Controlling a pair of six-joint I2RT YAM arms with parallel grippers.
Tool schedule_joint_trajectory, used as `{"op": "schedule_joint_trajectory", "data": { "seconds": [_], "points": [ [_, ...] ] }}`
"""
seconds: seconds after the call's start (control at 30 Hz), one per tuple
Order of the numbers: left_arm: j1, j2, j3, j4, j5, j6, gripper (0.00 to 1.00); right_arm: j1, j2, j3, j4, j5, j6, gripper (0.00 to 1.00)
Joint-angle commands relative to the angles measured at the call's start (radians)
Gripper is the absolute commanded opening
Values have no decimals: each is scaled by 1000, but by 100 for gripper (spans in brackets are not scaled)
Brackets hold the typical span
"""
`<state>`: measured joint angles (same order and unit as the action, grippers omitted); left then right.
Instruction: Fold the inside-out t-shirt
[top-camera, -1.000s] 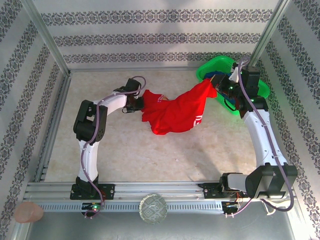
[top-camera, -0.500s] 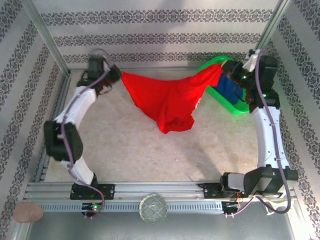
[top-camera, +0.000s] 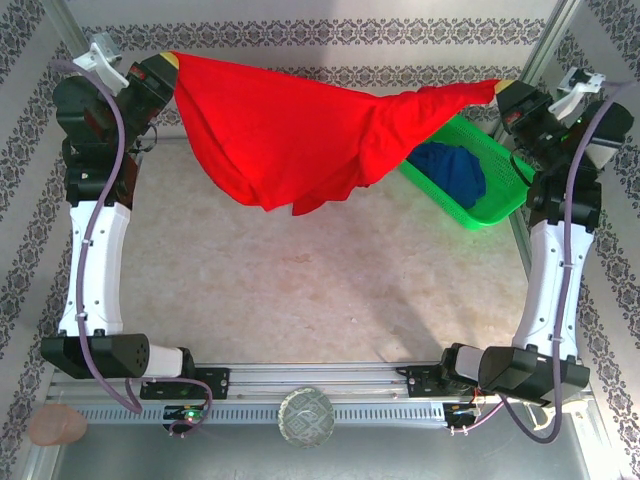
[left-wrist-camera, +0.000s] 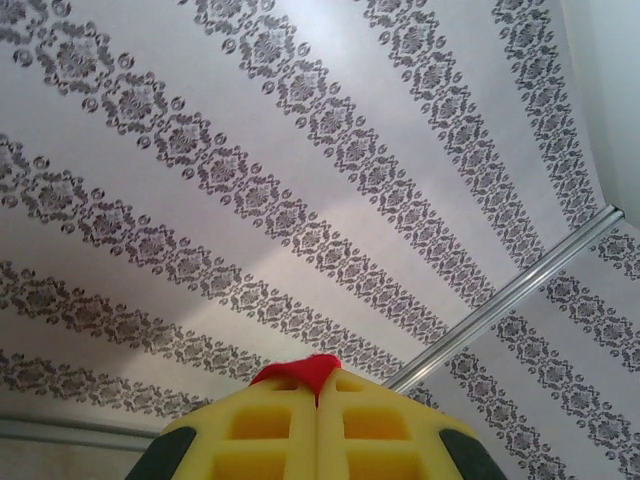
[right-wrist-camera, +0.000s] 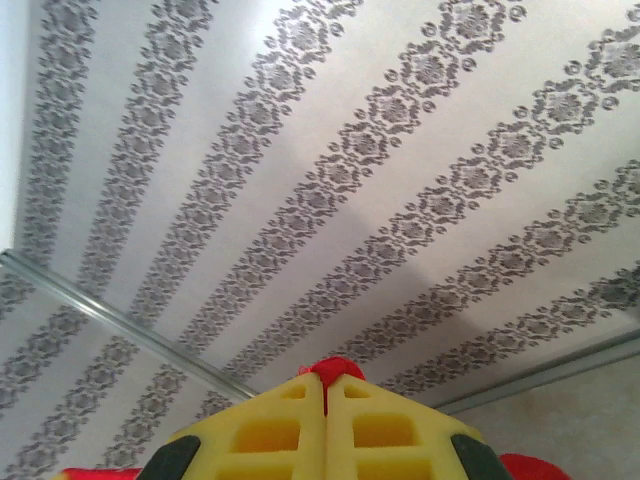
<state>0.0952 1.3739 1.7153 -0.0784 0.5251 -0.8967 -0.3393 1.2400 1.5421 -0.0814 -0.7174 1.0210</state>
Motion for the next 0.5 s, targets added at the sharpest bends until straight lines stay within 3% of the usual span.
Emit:
{"op": "schedule_joint_trajectory", "data": {
  "seconds": [0.0,0.1,0.23,0.47],
  "points": [
    [24,-26,-34,50,63,-87,0,-25,-49,20,146,-48,99,0],
    [22,-100,-130,186,100,-238,0,-25,-86,47,159,-44,124,0],
    [23,-140,-164,83,79,-241,0,16,-88,88,119,-7,103,0],
    [20,93,-315,130,119,-230,0,224,26,-71,35,146,-92,0]
  ]
}}
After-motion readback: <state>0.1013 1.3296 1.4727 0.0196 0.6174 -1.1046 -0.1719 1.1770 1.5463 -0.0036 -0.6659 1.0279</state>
